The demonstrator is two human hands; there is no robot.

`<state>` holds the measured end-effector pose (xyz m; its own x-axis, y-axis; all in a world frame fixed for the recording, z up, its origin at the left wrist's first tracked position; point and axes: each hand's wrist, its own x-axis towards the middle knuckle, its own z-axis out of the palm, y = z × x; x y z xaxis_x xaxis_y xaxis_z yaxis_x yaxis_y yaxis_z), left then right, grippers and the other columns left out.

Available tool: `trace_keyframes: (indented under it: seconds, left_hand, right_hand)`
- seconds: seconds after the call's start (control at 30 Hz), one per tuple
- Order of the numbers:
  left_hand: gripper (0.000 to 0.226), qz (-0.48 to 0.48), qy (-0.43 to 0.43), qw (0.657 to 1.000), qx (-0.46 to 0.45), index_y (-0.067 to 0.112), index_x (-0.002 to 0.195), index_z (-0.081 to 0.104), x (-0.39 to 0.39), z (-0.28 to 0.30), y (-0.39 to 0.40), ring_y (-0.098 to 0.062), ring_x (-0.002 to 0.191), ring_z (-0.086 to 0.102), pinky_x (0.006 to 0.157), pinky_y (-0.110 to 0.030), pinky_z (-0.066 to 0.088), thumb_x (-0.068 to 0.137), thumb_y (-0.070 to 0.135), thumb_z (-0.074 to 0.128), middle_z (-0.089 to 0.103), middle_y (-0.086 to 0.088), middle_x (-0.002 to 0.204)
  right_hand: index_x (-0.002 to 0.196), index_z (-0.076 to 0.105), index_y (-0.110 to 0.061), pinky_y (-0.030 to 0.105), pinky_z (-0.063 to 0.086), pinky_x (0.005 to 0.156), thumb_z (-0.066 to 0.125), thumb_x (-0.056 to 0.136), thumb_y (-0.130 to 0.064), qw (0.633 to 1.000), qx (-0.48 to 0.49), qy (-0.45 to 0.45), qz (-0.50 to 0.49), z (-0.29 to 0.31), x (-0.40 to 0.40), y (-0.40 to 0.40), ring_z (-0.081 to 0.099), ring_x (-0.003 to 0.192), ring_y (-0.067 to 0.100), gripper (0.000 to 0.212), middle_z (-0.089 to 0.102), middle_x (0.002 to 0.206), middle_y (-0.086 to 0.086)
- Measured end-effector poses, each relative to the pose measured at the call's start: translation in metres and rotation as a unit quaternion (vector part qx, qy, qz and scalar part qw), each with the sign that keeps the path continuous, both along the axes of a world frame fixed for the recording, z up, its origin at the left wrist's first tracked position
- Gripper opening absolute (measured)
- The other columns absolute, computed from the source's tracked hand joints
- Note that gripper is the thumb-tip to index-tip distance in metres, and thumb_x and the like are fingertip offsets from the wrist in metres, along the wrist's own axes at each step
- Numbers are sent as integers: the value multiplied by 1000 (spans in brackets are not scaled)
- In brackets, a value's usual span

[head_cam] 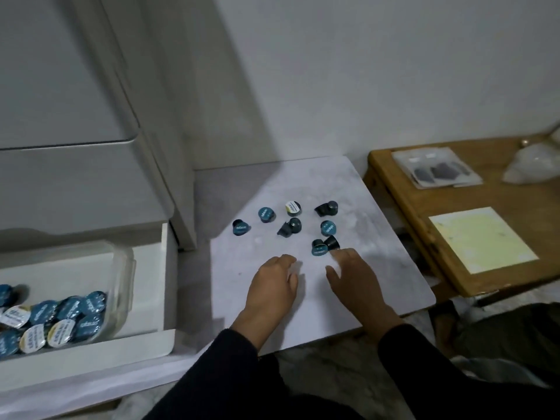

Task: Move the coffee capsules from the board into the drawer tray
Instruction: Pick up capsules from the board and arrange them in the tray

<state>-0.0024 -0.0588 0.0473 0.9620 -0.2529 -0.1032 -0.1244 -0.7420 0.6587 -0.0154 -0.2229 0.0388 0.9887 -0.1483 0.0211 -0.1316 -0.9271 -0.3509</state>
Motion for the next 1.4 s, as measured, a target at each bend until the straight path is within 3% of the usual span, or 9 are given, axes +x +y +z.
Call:
trace_keyframes:
  seconds: [0.23,0.37,0.53,0.67,0.87,0.97,1.07,1.27,1.4]
  left_hand:
    - [31,-2,37,998,-53,16,119,58,45,-31,-45,-22,102,57,82,-18,36,88,21,56,63,-8,112]
    - [29,8,43,997,-69,21,114,62,65,-43,-63,-19,99,58,84,-20,38,85,22,60,64,-5,107]
    - [18,31,29,994,-102,23,99,69,77,-54,-70,-12,86,59,76,-13,39,82,23,64,69,2,92]
    - [13,84,45,984,-148,22,90,72,79,-56,-71,-10,79,61,70,-4,38,82,18,64,71,4,85]
    - [16,173,135,950,-222,23,84,73,78,-53,-70,5,67,59,63,2,40,84,13,61,70,8,76]
    - [16,191,159,940,-232,24,84,73,77,-54,-68,12,65,58,61,3,40,84,13,61,69,13,74]
    - [16,206,172,933,-241,23,86,74,76,-56,-66,5,66,60,62,2,41,84,13,61,71,10,77]
    - [18,219,187,923,-254,18,94,72,65,-51,-56,-3,72,61,59,3,43,86,8,59,70,4,82]
    - [20,225,192,918,-266,17,97,73,55,-43,-45,1,78,62,61,3,43,87,8,57,72,4,93]
  right_hand:
    - [124,54,-11,26,43,93,58,88,-23,994,63,17,-89,-21,37,-37,57,108,21,38,56,124,9]
    - [117,60,-11,22,45,80,65,84,-22,988,115,20,-102,-30,56,-45,61,94,19,35,60,116,9]
    - [104,69,-14,12,40,69,68,81,-18,981,166,27,-100,-38,70,-51,65,78,18,23,62,106,9]
    - [97,72,-17,17,45,74,67,80,-8,971,216,14,-104,-43,72,-53,65,77,18,20,63,103,9]
    - [89,75,-16,-2,40,68,62,78,0,962,245,21,-121,-50,70,-52,57,83,8,24,63,101,3]
    - [89,74,-17,-8,37,66,62,79,-4,951,276,54,-133,-47,69,-51,57,78,4,20,62,96,-4]
    - [86,73,-18,-4,39,63,66,79,-12,937,305,67,-154,-46,68,-51,60,72,2,13,67,87,-5]
    - [75,71,-21,23,51,73,66,77,-6,898,385,73,-201,-42,65,-46,65,72,16,16,72,79,3]
    - [80,72,-15,19,52,69,64,78,-1,872,439,62,-206,-34,59,-40,64,69,15,16,72,81,8]
